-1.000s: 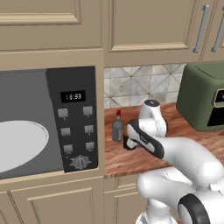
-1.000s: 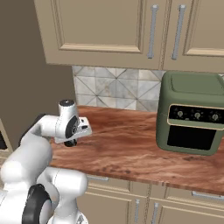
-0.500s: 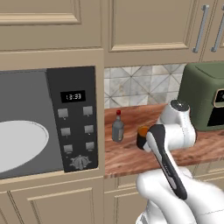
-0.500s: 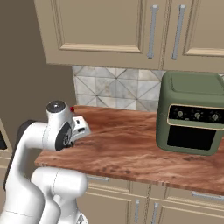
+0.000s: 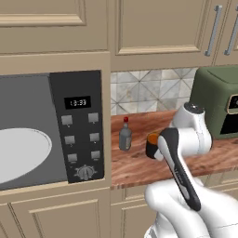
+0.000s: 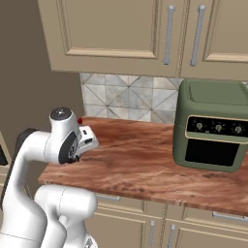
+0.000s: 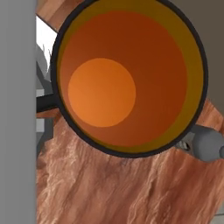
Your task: Place the microwavable item in the microwave. Then, close the microwave door and press the start button.
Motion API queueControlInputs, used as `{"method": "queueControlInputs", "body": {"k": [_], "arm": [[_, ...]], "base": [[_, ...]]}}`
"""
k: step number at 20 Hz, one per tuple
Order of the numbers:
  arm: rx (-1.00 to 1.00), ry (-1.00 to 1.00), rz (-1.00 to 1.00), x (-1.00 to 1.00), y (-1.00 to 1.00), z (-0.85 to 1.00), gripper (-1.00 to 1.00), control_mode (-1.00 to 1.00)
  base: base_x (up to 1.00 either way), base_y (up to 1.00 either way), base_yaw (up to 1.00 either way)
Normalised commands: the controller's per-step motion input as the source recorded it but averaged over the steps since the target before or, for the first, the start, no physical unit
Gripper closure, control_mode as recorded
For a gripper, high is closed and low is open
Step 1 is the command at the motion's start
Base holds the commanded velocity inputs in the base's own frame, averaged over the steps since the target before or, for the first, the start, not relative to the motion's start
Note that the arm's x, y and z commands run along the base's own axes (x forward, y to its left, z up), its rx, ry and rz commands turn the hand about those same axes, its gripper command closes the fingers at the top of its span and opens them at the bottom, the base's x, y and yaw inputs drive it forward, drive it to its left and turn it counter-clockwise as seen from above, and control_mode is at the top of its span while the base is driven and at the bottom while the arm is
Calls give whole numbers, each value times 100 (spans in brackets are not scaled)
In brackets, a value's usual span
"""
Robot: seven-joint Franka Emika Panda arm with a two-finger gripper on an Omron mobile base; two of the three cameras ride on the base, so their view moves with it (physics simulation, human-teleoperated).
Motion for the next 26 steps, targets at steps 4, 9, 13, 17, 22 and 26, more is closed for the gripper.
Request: {"method": "queueControlInputs", "body": {"k": [4,9,13,17,22,26], "arm": [[0,-5,-3,-42,0,2,100,-100],[0,-3,-5,-40,0,7,100,100],[0,0,0,0,0,0,100,100],[0,0,0,0,0,0,100,100],[0,0,0,0,0,0,100,100],[0,0,0,0,0,0,100,100]], "base": [[0,0,0],[-60,-1,-11],[-100,-1,-17],[-100,11,-6],[-88,68,0],[-29,99,0]]}}
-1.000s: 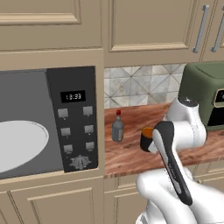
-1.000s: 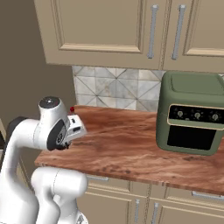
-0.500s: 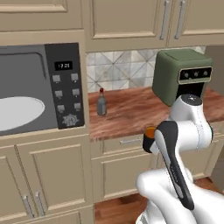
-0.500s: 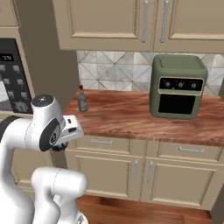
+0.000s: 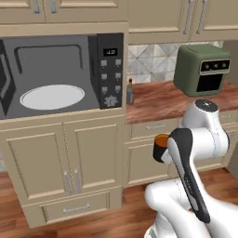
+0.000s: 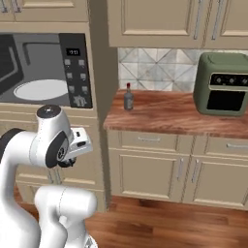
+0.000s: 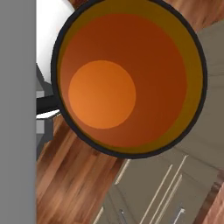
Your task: Place the microwavable item in the microwave. Then, close the microwave door and press the start button.
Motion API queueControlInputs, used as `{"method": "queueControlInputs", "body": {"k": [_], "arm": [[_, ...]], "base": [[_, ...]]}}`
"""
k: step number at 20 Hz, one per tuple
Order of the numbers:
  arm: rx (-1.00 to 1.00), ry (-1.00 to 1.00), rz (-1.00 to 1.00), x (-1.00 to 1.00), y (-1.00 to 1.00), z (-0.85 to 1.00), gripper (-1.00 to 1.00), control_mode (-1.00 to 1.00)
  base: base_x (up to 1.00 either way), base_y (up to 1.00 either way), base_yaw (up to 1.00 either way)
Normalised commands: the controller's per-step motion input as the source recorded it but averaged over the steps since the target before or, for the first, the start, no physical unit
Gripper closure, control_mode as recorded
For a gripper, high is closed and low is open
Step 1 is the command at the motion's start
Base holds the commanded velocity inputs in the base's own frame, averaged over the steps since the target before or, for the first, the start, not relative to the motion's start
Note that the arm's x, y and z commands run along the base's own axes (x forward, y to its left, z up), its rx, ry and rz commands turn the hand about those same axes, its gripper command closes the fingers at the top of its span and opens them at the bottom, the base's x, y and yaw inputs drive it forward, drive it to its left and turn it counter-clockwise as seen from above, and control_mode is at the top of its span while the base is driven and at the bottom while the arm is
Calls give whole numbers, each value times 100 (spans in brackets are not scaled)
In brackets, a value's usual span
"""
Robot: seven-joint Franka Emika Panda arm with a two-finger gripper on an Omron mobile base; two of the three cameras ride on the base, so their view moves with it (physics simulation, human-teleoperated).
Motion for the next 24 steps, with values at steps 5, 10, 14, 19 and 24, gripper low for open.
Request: {"method": "queueControlInputs", "body": {"k": [5,10,14,19,24], "arm": [[0,0,0,0,0,0,100,100],[0,0,0,0,0,0,100,100],[0,0,0,0,0,0,100,100],[0,0,0,0,0,0,100,100],[0,0,0,0,0,0,100,100]], "base": [[8,100,0],[30,60,1],[20,13,5],[43,14,5],[56,35,13]]}}
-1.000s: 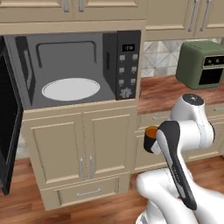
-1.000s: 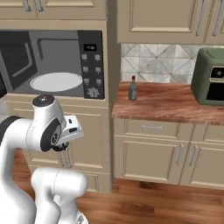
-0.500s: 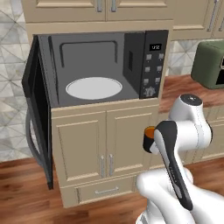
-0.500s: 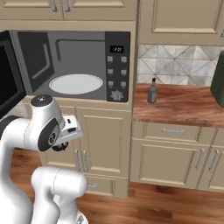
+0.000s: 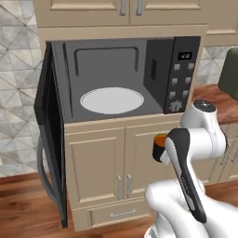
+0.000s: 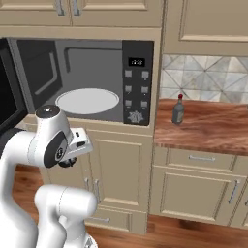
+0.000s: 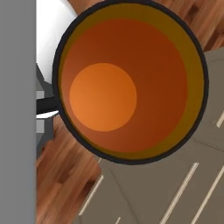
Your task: Place the microwavable item in the microwave. Then, close the microwave door and press the start button.
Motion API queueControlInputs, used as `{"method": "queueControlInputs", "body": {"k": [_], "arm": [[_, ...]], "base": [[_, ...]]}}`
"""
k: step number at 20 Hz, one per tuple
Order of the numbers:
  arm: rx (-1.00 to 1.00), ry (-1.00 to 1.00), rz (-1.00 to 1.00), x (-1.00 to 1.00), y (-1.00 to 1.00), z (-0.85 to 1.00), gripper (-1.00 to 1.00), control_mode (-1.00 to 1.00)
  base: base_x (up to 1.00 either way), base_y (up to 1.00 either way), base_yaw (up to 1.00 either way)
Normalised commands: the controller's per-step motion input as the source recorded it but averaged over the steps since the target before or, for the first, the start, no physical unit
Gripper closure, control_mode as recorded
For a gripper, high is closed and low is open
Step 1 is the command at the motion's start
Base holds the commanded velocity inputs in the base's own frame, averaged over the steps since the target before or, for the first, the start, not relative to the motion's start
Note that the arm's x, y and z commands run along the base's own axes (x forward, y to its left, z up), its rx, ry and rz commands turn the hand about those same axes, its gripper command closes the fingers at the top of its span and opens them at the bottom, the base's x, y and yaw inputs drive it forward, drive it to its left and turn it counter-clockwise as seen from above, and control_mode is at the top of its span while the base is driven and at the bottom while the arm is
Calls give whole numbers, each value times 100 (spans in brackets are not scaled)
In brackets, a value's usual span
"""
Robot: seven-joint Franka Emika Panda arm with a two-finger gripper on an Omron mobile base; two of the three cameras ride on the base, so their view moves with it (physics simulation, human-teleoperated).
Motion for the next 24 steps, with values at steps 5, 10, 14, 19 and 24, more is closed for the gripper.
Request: {"method": "queueControlInputs", "body": {"k": [5,10,14,19,24], "arm": [[0,0,0,0,0,0,100,100],[0,0,0,0,0,0,100,100],[0,0,0,0,0,0,100,100],[0,0,0,0,0,0,100,100],[0,0,0,0,0,0,100,100]], "base": [[20,22,14],[5,29,14],[24,17,9],[3,0,3],[0,0,0]]}}
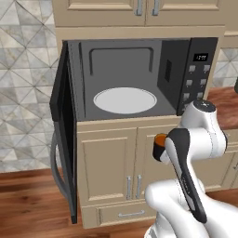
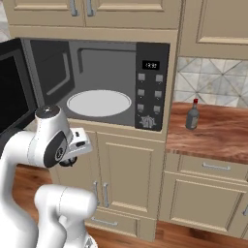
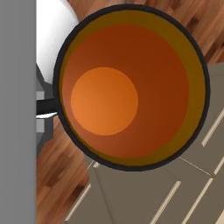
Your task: Place the microwavable item in the microwave. Then, close the microwave door and press the start button.
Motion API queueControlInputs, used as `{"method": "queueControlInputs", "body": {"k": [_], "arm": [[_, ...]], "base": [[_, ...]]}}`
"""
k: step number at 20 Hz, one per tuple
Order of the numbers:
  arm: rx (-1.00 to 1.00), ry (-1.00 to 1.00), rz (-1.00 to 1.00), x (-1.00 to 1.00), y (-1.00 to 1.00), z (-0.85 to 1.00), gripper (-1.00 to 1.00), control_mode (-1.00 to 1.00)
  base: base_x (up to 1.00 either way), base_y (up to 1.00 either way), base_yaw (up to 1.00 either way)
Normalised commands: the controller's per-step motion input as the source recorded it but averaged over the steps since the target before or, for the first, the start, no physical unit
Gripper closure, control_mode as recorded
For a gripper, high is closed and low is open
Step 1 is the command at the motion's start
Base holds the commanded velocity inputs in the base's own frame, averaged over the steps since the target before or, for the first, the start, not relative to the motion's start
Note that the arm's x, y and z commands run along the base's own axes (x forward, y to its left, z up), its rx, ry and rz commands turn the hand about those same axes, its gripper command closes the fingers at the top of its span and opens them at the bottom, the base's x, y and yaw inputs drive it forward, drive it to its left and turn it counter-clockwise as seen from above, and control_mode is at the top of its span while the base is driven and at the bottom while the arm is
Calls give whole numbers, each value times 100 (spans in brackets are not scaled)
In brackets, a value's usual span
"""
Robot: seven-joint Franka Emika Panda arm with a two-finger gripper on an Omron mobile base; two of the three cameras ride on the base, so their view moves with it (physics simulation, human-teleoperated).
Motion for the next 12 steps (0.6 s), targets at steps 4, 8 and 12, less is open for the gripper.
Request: {"method": "queueControlInputs", "body": {"k": [4,8,12], "arm": [[0,-7,-6,6,0,19,100,-100],[0,-10,-6,55,0,68,100,-100],[1,-2,-7,74,0,44,100,-100]], "base": [[0,0,-1],[0,0,0],[0,0,0]]}}
